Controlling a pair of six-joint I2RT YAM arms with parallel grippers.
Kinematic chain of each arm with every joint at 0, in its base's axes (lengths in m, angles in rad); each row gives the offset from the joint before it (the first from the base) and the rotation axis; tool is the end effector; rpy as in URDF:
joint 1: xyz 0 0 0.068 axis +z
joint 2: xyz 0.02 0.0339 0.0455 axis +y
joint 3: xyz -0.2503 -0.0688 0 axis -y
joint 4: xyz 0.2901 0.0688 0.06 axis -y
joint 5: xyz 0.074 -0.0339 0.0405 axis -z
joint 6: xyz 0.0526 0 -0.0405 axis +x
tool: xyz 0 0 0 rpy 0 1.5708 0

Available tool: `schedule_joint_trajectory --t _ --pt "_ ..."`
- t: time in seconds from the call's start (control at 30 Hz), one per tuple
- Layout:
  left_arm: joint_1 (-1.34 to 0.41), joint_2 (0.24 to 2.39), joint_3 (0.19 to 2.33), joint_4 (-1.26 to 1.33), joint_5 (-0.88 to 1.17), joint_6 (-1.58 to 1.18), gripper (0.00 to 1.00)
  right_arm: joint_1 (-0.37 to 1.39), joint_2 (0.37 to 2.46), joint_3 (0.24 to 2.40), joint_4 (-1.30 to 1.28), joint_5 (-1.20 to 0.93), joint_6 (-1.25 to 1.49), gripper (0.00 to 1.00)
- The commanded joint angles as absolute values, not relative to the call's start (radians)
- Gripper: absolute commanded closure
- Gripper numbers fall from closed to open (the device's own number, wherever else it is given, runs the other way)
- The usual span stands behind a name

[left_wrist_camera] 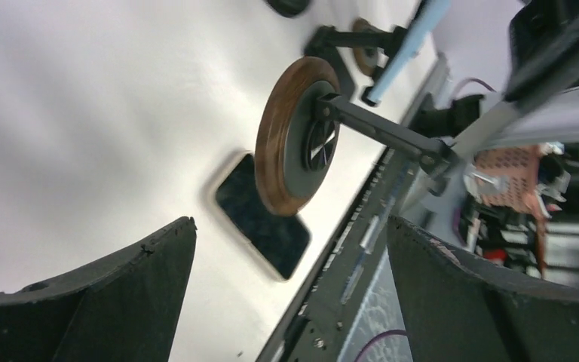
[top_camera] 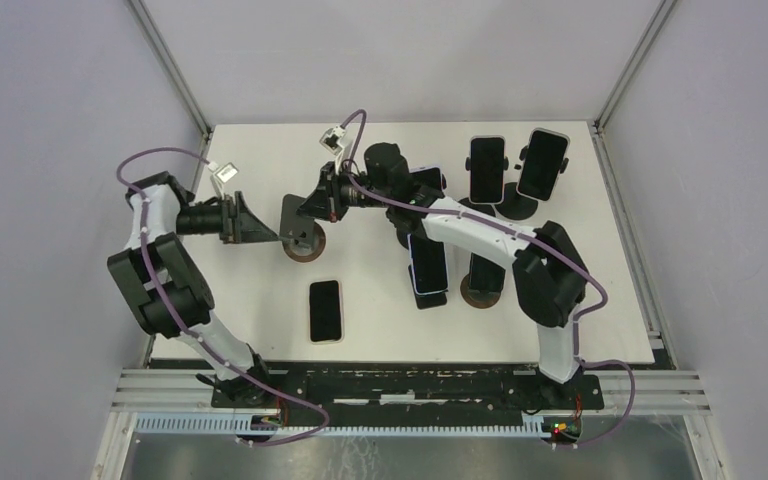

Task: Remove the phone from the phone stand

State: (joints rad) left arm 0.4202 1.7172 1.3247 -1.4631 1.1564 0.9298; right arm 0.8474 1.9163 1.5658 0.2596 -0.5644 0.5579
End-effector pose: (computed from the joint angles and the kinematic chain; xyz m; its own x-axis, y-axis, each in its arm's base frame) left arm 0.3125 0.0869 0.2143 -0.8438 -0.0236 -0.5361 0.4637 0.4709 -0.7505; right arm 0.3203 0.4052 0.2950 -0.5729 0.0270 -0.8192 -0.8046 0.1717 0.5684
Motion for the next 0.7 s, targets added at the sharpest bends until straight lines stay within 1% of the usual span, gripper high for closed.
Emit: schedule_joint_trajectory --t 0.0,0.1,0.17,0.33,0.67 --pt "0.535 1.714 1.443 -1.465 1.072 0.899 0.00 0.844 2.020 1.676 0.185 -0.555 0.508 1.00" --pt "0.598 1.696 1.463 -1.444 1.041 0.877 0.00 0.844 2.101 1.736 0.178 -0.569 0.515 1.00" --pt "0.606 1.676 1.440 -1.432 1.021 0.882 0.00 0.844 2.159 1.787 0.175 -0.580 0.524 1.00" --pt "0.606 1.615 1.333 -1.430 1.011 0.938 0.00 0.845 2.285 1.897 0.193 -0.588 0.551 1.00" --pt "0.560 1.549 1.189 -1.465 1.027 1.057 0.00 0.834 2.402 2.009 0.274 -0.610 0.596 1.00"
